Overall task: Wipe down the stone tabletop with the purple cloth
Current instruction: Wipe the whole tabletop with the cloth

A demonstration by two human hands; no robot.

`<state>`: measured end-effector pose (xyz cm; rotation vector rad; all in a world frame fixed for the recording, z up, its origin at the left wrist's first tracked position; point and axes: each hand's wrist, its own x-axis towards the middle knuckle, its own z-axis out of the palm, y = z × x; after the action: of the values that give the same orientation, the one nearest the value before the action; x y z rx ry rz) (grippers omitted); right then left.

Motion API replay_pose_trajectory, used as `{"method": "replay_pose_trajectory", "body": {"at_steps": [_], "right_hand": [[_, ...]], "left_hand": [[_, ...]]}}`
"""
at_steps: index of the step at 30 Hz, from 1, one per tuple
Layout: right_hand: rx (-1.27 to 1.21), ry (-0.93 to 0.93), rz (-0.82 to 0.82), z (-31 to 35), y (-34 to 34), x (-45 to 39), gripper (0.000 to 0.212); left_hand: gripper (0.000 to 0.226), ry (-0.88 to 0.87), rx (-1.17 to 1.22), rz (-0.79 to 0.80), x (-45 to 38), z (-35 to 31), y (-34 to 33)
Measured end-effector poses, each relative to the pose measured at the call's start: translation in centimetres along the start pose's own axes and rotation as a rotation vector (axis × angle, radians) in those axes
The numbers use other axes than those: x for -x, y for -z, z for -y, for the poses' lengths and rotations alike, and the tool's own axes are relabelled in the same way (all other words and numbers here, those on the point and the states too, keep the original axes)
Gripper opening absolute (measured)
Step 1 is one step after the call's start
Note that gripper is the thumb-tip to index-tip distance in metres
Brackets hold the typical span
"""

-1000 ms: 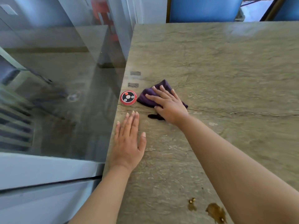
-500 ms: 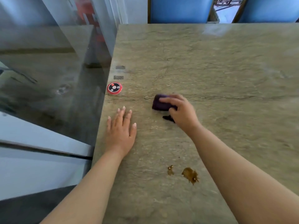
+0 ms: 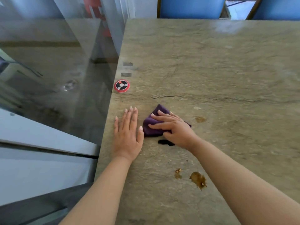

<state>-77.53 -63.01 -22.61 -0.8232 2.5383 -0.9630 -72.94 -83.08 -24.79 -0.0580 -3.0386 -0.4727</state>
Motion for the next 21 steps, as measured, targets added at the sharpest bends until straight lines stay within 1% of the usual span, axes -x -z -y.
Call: {"method": "replay_pose_trajectory", "body": {"at_steps": [1,3,5,6,8,9,10,12,14,16,18,19,21], "right_hand": [[-0.059,-0.005,0.002,-0.6,0.7,0.7,0.054],[-0.07,-0.086,-0.102,-2.0,1.9,0.0,0.054],[0.079,-0.236,-0.235,-2.5,2.4,-2.3,0.057],[0.163,-0.323,-0.275,-2.2,2.2,-3.8,0.058],[0.257,-0.453,-0.289,-0.8,1.3,-6.1,0.061],[0.271,-0.457,-0.278,0.2,0.6,-6.7,0.062],[0.272,-0.417,-0.26,1.0,-0.3,-6.7,0.062],[0.269,-0.24,-0.196,2.3,-2.0,-5.0,0.061],[0.248,-0.05,-0.085,2.4,-2.7,-2.1,0.059],[0.208,0.038,0.014,1.6,-2.0,-0.3,0.058],[0.215,0.018,0.004,1.0,-1.3,-0.9,0.059],[0.235,-0.04,-0.043,1.0,-1.3,-1.9,0.059],[0.278,-0.217,-0.15,2.0,-1.9,-4.7,0.059]], "left_hand": [[0.062,-0.002,0.002,0.001,0.1,0.0,0.0],[0.062,-0.006,-0.016,0.004,0.1,0.0,0.0],[0.063,-0.012,-0.036,0.007,0.1,0.0,-0.1],[0.063,-0.01,-0.039,0.002,0.2,0.0,-0.1],[0.064,-0.004,-0.045,0.003,0.2,0.0,-0.2],[0.064,-0.003,-0.039,-0.001,0.2,0.0,-0.2],[0.064,-0.001,-0.011,-0.01,0.2,0.0,-0.1],[0.064,0.024,0.1,-0.042,0.4,0.0,0.3],[0.062,0.077,0.158,-0.081,1.2,0.2,0.8],[0.061,0.138,0.138,-0.067,3.7,0.4,1.3],[0.06,0.179,0.085,-0.033,7.7,0.2,1.6],[0.059,0.183,0.042,-0.027,9.7,0.0,1.7],[0.057,0.179,-0.026,-0.03,12.7,-0.4,1.6]]}}
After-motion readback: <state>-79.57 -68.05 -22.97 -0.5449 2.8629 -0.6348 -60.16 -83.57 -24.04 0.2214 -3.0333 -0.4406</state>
